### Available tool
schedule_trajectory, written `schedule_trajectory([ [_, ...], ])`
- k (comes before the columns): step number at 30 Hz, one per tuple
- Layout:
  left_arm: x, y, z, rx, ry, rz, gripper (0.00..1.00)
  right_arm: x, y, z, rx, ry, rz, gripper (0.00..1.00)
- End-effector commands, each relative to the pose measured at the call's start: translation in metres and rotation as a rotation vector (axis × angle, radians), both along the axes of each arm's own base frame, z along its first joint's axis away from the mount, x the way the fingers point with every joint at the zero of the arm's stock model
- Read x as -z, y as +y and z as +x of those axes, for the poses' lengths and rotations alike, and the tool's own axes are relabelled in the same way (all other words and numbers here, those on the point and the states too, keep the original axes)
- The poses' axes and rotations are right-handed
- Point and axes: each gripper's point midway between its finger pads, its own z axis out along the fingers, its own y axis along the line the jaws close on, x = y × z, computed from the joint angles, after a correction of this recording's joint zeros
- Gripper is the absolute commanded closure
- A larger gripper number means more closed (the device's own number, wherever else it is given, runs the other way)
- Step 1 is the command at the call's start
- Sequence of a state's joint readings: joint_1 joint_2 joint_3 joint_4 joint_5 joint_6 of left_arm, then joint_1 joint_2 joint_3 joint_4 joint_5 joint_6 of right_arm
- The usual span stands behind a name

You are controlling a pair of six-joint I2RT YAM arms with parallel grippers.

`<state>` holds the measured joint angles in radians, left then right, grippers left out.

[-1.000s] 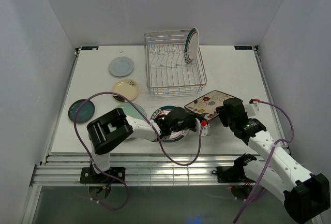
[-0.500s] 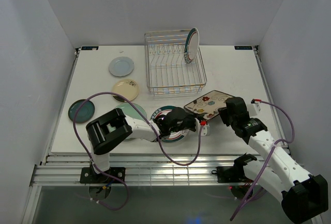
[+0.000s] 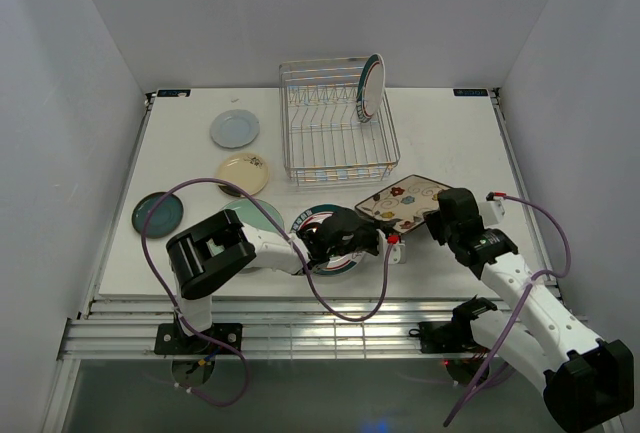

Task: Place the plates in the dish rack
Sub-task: Pick up the plate at the center of the board.

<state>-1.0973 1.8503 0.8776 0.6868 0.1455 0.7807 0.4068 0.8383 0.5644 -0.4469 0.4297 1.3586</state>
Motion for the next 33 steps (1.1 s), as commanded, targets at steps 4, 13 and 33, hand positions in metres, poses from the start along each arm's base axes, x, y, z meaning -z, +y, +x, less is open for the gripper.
schedule_trajectory([
  [4,-0.052,-0.003,0.004,-0.024,-0.016,-0.135,1.0,-0.021,-0.001,0.008,0.017,-0.087,0.022,0.92],
  [13,-0.053,-0.004,0.005,-0.039,0.003,-0.145,0.69,-0.025,-0.007,0.009,0.033,-0.112,0.004,0.92],
  [33,-0.06,0.0,-0.009,-0.01,0.052,-0.136,0.18,-0.044,-0.02,0.012,0.071,-0.17,-0.047,0.92],
])
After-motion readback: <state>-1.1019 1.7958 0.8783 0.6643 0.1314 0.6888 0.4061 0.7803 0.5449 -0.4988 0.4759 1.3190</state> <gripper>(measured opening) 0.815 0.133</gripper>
